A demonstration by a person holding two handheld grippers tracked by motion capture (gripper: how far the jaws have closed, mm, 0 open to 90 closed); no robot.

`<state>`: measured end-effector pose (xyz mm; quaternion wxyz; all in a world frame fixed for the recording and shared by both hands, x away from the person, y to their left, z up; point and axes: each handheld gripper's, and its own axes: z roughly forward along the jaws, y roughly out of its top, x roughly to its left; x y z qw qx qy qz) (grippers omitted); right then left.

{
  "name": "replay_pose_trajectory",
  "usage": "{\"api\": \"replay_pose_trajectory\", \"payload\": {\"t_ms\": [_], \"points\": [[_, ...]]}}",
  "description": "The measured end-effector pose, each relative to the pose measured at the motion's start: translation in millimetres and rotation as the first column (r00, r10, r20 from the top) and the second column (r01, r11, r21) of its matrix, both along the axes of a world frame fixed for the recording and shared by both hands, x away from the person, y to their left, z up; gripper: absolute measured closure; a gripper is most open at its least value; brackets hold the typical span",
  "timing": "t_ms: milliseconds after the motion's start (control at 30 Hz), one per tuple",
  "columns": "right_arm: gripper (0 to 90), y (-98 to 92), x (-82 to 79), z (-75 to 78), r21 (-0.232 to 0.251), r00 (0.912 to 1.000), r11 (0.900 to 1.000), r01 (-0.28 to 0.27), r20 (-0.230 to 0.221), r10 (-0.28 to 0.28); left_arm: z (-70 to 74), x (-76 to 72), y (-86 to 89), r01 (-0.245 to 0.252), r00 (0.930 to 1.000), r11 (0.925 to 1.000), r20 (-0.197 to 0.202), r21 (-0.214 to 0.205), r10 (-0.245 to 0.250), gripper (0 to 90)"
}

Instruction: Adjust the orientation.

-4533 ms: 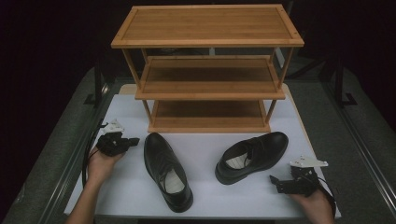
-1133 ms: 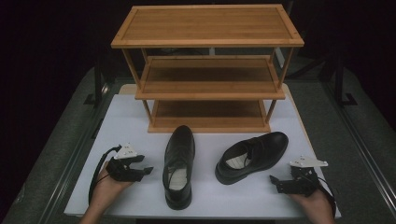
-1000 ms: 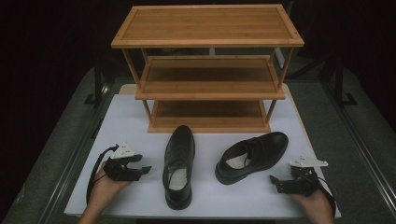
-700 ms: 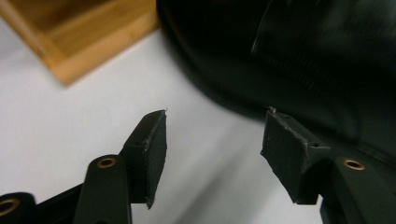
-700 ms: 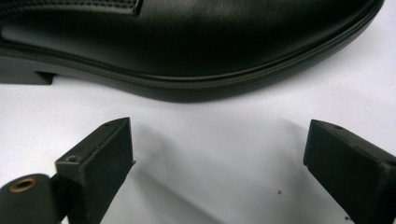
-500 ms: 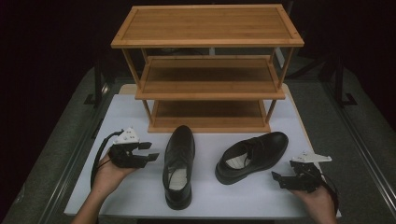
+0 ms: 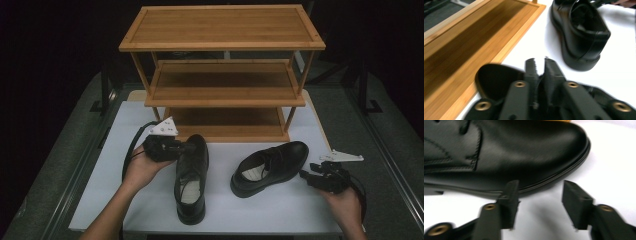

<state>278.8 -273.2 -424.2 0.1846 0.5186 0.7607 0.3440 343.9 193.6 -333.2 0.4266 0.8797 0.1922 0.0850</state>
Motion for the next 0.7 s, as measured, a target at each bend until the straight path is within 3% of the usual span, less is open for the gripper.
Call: {"api": "replay_pose_trajectory", "payload": {"t_ms": [167, 267, 467, 700], "points": [[76.1, -6.4, 8.1, 2.1, 0.01, 0.9998, 0.9998, 0.019, 0.007, -0.019, 2.3, 9.5, -22.5, 0.04, 0.9992, 0.9991, -0.002, 0.014, -0.04, 90.0], [85.6, -10.5, 14.4, 3.4, 0.011, 0.9995, 0.9995, 0.03, 0.011, -0.031, 2.9, 15.3, -38.9, 0.064, 0.998, 0.9976, -0.003, 0.027, -0.064, 90.0], [89.5, -15.6, 27.3, 3.6, 0.001, 0.999, 0.9991, 0.042, 0.016, -0.042, 0.4, 23.1, -61.9, 0.102, 0.9948, 0.9938, -0.004, 0.044, -0.102, 90.0], [89.6, -23.0, 48.9, 3.3, -0.013, 0.9957, 0.996, 0.088, 0.029, -0.088, -5.5, 38.0, -91.3, 0.155, 0.9879, 0.9828, -0.023, 0.1, -0.154, 90.0]]}}
